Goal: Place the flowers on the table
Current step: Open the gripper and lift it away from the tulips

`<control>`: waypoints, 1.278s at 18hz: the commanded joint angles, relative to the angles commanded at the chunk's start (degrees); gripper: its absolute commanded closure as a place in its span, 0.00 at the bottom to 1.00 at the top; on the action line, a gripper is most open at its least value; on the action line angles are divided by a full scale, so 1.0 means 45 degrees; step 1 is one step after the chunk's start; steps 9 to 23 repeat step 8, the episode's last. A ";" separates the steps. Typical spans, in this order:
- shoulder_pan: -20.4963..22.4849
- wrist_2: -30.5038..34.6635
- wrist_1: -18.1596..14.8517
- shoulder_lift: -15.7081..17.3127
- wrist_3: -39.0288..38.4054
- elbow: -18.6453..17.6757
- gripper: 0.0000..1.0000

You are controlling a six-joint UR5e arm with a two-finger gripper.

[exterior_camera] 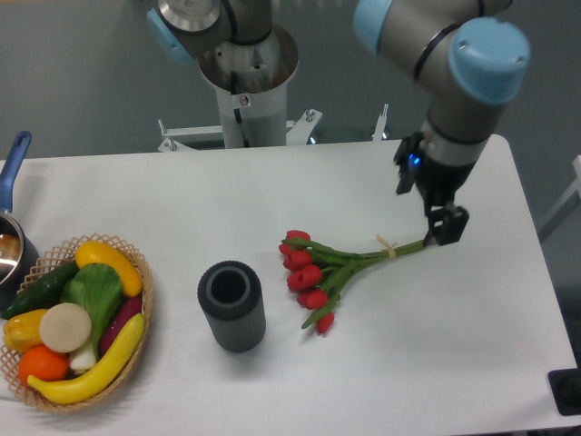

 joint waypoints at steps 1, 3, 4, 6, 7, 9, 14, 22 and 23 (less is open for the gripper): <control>0.0137 -0.0020 -0.0078 0.0097 0.0293 -0.0020 0.00; 0.0294 -0.0195 -0.0117 0.0118 0.0666 -0.0039 0.00; 0.0430 -0.0331 -0.0137 0.0137 0.0687 -0.0059 0.00; 0.0471 -0.0643 -0.0118 0.0137 0.0687 -0.0079 0.00; 0.0471 -0.0683 -0.0117 0.0137 0.0687 -0.0079 0.00; 0.0451 -0.0703 -0.0117 0.0137 0.0667 -0.0098 0.00; 0.0451 -0.0703 -0.0117 0.0137 0.0667 -0.0098 0.00; 0.0451 -0.0703 -0.0117 0.0137 0.0667 -0.0098 0.00; 0.0451 -0.0703 -0.0117 0.0137 0.0667 -0.0098 0.00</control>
